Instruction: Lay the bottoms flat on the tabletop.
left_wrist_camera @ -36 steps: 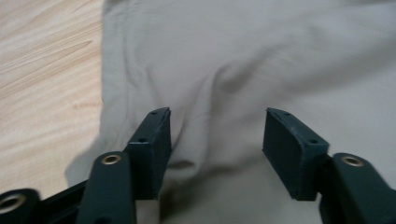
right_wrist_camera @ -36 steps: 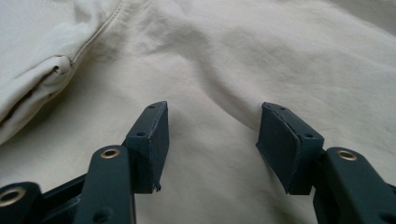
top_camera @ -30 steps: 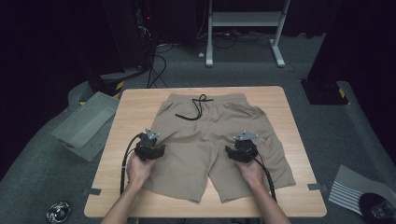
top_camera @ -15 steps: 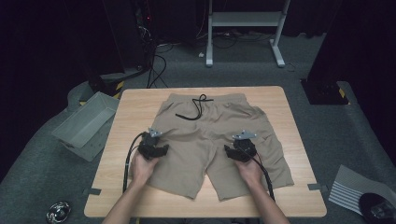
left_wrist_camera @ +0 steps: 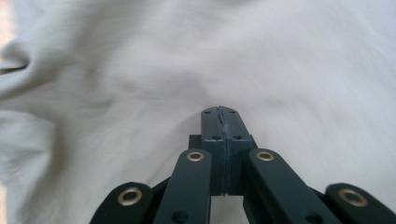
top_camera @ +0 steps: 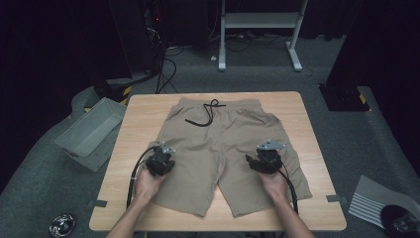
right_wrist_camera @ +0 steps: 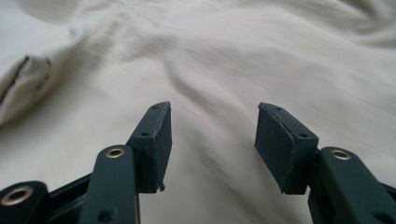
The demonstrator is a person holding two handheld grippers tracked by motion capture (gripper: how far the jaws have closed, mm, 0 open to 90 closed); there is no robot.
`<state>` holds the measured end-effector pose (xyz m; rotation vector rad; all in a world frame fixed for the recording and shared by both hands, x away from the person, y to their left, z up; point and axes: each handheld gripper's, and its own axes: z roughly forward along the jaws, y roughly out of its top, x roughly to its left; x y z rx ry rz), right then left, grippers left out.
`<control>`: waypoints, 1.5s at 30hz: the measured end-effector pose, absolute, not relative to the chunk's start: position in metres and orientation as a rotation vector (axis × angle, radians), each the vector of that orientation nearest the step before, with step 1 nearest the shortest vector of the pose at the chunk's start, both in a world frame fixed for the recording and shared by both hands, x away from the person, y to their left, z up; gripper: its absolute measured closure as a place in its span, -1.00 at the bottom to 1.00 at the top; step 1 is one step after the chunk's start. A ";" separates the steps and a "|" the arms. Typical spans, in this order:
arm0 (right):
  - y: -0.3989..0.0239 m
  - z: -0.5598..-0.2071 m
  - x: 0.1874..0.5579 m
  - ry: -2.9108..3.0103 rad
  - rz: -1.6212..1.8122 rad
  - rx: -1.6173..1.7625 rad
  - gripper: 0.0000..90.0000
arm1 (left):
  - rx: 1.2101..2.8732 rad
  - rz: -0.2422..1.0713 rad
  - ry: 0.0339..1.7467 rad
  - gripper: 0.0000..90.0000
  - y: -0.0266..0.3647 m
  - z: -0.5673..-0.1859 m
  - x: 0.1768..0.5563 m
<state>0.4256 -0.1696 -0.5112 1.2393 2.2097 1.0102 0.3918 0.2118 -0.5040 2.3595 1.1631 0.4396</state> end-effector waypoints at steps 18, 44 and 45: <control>-0.185 -0.521 0.377 2.349 0.932 1.154 0.09 | 2.209 0.438 1.212 0.47 0.202 -0.511 0.397; -0.220 -0.526 0.381 2.250 0.965 1.233 -0.05 | 2.053 0.533 1.222 -0.09 0.200 -0.526 0.409; -0.220 -0.526 0.381 2.250 0.965 1.233 -0.05 | 2.053 0.533 1.222 -0.10 0.200 -0.526 0.409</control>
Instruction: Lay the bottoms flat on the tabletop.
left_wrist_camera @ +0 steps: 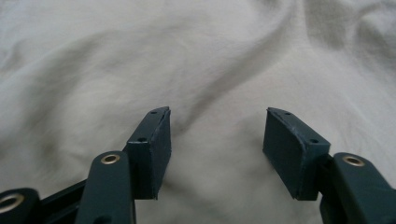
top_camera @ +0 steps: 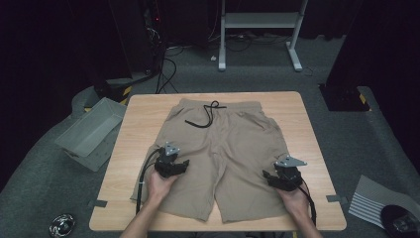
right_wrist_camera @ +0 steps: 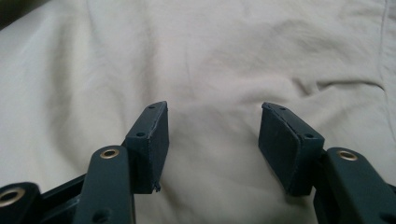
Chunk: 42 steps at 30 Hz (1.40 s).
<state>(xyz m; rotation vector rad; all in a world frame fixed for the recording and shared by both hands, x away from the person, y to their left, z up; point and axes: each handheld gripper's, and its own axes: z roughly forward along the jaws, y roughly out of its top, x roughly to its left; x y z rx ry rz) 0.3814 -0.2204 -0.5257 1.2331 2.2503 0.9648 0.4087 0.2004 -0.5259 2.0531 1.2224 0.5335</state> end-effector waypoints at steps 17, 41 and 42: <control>-0.241 -0.525 0.386 2.186 0.934 1.309 -0.10 | 1.974 0.600 1.292 -0.21 0.213 -0.531 0.404; -0.217 -0.518 0.351 2.217 1.019 1.245 -0.06 | 2.049 0.518 1.186 -0.27 0.205 -0.520 0.359; -0.213 -0.518 0.351 2.223 1.022 1.240 -0.06 | 2.045 0.511 1.187 -0.27 0.203 -0.521 0.357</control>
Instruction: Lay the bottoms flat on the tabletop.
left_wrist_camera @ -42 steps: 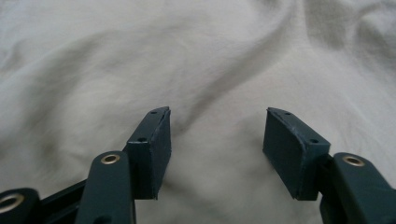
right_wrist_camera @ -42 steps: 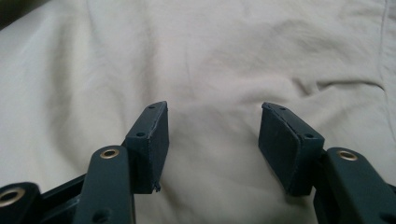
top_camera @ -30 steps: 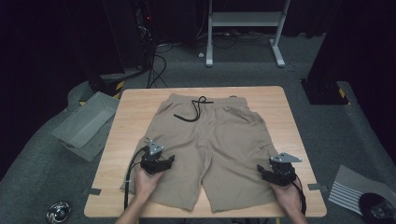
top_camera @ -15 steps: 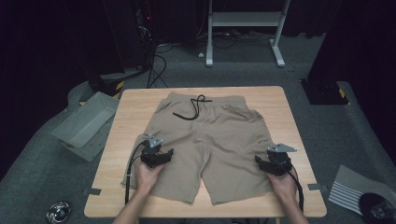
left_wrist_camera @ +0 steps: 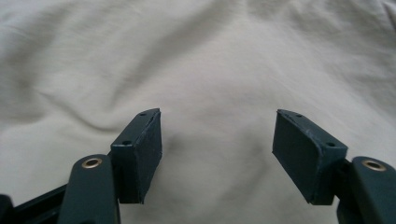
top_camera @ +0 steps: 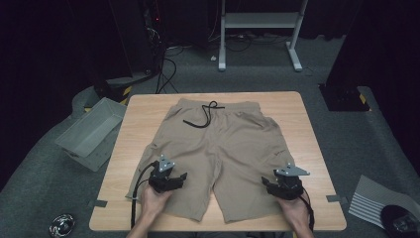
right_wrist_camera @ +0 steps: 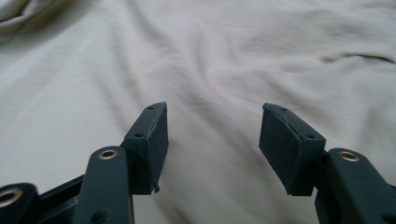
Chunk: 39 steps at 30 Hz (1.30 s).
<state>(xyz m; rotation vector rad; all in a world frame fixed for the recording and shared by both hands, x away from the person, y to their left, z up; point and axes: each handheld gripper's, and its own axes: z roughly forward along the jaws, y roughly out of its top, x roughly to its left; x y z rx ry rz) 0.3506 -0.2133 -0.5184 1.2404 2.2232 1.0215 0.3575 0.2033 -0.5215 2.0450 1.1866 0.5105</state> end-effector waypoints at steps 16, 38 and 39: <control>-0.177 -0.525 0.342 2.289 0.964 1.185 -0.09 | 2.056 0.509 1.191 -0.34 0.192 -0.527 0.340; -0.137 -0.527 0.354 2.372 1.013 1.074 -0.14 | 2.054 0.523 1.140 -0.36 0.172 -0.531 0.352; -0.137 -0.527 0.354 2.372 1.013 1.073 -0.14 | 2.060 0.530 1.146 -0.39 0.172 -0.531 0.352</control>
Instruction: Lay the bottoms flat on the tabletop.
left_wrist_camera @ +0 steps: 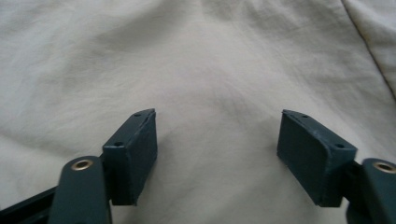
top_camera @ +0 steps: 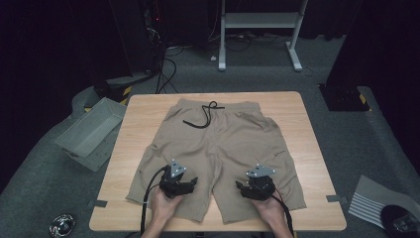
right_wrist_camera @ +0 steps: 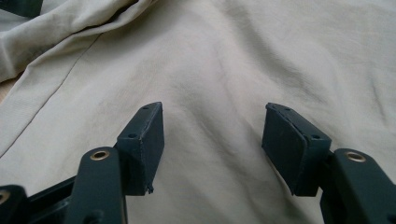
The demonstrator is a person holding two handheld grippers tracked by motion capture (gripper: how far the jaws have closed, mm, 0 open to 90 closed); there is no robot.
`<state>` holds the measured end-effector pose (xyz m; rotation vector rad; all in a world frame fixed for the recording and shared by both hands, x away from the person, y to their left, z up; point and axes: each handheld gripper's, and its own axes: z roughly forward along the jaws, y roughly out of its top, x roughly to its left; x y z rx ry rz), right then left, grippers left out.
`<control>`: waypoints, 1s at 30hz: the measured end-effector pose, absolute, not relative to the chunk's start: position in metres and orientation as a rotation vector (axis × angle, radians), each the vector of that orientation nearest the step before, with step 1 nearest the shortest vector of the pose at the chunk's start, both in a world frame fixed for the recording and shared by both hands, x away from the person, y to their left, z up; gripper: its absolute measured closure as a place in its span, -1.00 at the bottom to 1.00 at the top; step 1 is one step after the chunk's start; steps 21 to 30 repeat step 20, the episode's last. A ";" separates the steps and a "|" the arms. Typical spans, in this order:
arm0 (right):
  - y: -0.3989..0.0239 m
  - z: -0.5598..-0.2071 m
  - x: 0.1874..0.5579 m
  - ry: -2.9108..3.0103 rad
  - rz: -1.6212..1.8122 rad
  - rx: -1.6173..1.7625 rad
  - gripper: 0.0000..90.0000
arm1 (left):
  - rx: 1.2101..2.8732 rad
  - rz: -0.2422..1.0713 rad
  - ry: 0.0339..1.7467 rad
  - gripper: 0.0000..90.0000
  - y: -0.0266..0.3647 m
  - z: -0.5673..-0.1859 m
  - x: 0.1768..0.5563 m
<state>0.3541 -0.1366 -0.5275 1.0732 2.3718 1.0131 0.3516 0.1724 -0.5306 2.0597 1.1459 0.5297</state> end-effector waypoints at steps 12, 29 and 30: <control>-0.137 -0.528 0.354 2.370 1.012 1.074 -0.15 | 2.057 0.528 1.151 -0.41 0.172 -0.531 0.351; -0.137 -0.528 0.354 2.370 1.012 1.075 -0.15 | 2.056 0.527 1.151 -0.41 0.172 -0.531 0.352; -0.137 -0.528 0.354 2.370 1.012 1.075 -0.15 | 2.056 0.527 1.151 -0.41 0.172 -0.531 0.352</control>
